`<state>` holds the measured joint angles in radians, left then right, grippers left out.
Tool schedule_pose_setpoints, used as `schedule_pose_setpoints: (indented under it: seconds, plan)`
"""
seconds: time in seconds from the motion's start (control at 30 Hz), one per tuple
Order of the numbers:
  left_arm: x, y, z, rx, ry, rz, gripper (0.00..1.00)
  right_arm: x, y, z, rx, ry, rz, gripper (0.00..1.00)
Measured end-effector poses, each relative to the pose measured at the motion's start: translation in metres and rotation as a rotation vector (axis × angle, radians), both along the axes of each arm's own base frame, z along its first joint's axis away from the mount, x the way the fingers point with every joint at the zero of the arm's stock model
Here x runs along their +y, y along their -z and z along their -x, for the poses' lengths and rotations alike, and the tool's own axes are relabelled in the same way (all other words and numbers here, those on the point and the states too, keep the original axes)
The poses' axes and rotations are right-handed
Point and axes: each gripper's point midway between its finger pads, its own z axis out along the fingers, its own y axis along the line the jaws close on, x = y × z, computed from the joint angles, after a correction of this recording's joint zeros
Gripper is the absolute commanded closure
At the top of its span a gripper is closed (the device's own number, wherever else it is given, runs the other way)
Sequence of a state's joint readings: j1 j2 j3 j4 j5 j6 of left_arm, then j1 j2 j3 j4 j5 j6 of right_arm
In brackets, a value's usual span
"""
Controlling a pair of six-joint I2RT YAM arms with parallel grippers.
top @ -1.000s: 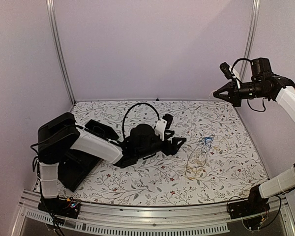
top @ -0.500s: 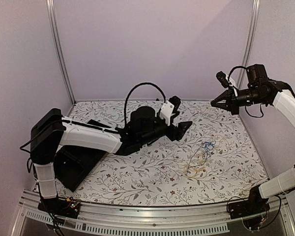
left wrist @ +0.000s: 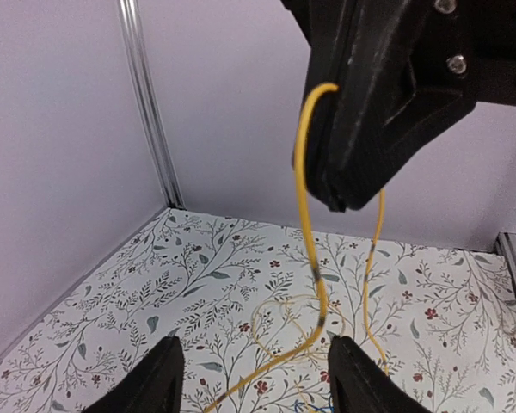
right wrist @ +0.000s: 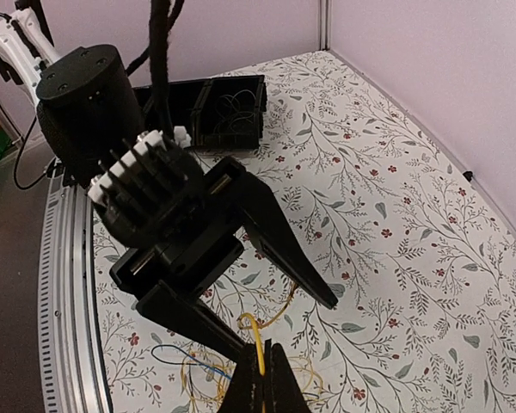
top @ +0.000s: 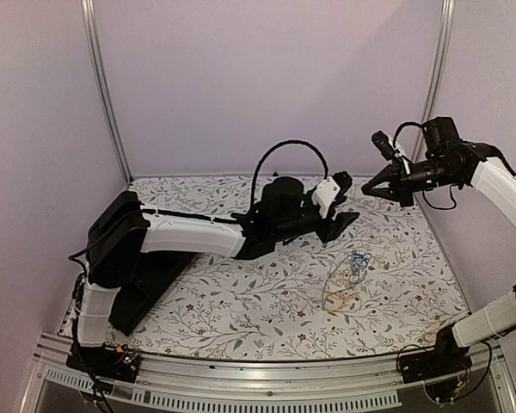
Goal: Untangle the cables
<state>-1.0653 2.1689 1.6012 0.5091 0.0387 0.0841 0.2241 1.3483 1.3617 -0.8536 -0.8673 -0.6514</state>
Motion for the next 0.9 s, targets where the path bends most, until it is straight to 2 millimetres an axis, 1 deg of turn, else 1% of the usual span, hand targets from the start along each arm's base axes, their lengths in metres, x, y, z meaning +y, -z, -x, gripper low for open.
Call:
schedule_pose_setpoints:
  seconds: [0.07,0.1,0.13,0.17,0.2,0.23,0.3,0.33,0.47,0.53,0.6,0.67,0.73,0.8,0.9]
  plan:
    - [-0.005,0.005,0.001,-0.001,0.016,-0.018,0.77,0.000,0.000,0.000,0.004,-0.001,-0.003,0.99]
    - [-0.006,0.006,0.001,0.005,0.020,-0.022,0.86,0.001,0.001,0.000,0.006,-0.001,-0.003,0.97]
    - [-0.006,0.007,0.001,0.000,0.024,-0.030,0.97,0.001,0.002,0.000,0.007,0.000,-0.003,0.88]
    - [-0.006,0.008,0.001,0.011,0.024,-0.028,1.00,0.000,0.005,-0.001,0.009,0.001,-0.002,0.78]
    - [-0.005,0.008,0.001,0.015,0.021,-0.031,1.00,0.000,0.010,-0.001,0.018,0.005,0.000,0.69]
    - [-0.003,0.009,-0.001,0.026,0.008,-0.032,1.00,0.000,0.016,-0.002,0.028,0.012,0.002,0.61]
    - [0.007,0.011,-0.004,0.063,-0.033,-0.031,1.00,-0.001,0.033,-0.006,0.050,0.034,0.007,0.48]
    - [0.016,0.015,-0.005,0.088,-0.056,-0.034,1.00,-0.001,0.044,-0.007,0.067,0.042,0.007,0.45]
    - [0.053,0.014,-0.014,0.186,-0.127,-0.010,1.00,0.001,0.092,-0.008,0.189,0.063,0.016,0.41]
    - [0.074,0.010,-0.023,0.227,-0.163,0.014,1.00,0.005,0.113,-0.013,0.251,0.055,0.022,0.40]
    - [0.089,0.005,-0.031,0.255,-0.192,0.039,1.00,0.010,0.131,-0.018,0.299,0.040,0.020,0.38]
    - [0.098,0.004,-0.036,0.276,-0.214,0.055,1.00,0.017,0.148,-0.020,0.346,0.019,0.016,0.37]
    - [0.101,0.006,-0.037,0.296,-0.222,0.060,1.00,0.027,0.166,-0.020,0.384,-0.007,0.022,0.37]
    - [0.102,0.012,-0.035,0.316,-0.224,0.055,1.00,0.039,0.180,-0.015,0.413,-0.041,0.034,0.37]
    - [0.103,0.019,-0.033,0.342,-0.228,0.042,1.00,0.059,0.203,-0.003,0.448,-0.097,0.072,0.38]
